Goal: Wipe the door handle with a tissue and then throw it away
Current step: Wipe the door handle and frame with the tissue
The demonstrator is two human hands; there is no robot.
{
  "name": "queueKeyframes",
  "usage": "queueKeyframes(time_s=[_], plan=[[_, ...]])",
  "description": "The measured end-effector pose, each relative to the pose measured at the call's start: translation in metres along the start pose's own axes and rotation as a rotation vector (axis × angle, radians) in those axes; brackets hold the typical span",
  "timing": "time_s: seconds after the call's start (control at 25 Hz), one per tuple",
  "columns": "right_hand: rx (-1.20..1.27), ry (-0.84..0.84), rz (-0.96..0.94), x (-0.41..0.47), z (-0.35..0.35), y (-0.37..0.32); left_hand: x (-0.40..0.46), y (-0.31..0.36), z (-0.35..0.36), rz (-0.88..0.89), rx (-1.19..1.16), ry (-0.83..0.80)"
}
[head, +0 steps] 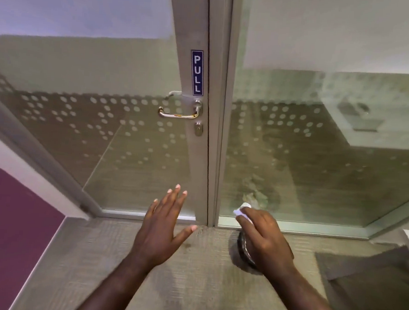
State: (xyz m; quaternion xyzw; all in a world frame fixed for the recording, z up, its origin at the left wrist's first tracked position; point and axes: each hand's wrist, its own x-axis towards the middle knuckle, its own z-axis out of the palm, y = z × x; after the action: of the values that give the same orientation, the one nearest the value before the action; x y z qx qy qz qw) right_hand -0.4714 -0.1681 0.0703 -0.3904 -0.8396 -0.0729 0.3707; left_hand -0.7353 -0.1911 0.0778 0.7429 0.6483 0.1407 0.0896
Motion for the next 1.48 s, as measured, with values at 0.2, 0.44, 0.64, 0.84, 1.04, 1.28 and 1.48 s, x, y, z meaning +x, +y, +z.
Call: queueKeyframes(time_s=[0.2,0.44,0.64,0.84,1.04,1.28,1.48], plan=[[-0.069,0.066,0.031,0.054,0.049,-0.032,-0.003,-0.088,-0.040,-0.004,0.063,0.082],[-0.156,0.164,0.052,0.115,0.086,-0.020,0.041,-0.147,-0.078,0.034,0.148,0.199],[-0.162,0.274,0.072,0.176,0.114,0.011,0.130,-0.169,-0.104,0.141,0.266,0.353],[-0.116,0.330,0.089,0.223,0.140,0.040,0.233,-0.184,-0.133,0.118,0.331,0.526],[-0.066,0.372,0.095,0.261,0.162,0.068,0.306,-0.205,-0.138,0.058,0.380,0.686],[-0.032,0.409,0.130,0.284,0.170,0.077,0.325,-0.229,-0.106,0.157,0.348,0.771],[-0.057,0.531,0.225,0.301,0.175,0.068,0.333,-0.240,-0.099,0.195,0.358,0.811]])
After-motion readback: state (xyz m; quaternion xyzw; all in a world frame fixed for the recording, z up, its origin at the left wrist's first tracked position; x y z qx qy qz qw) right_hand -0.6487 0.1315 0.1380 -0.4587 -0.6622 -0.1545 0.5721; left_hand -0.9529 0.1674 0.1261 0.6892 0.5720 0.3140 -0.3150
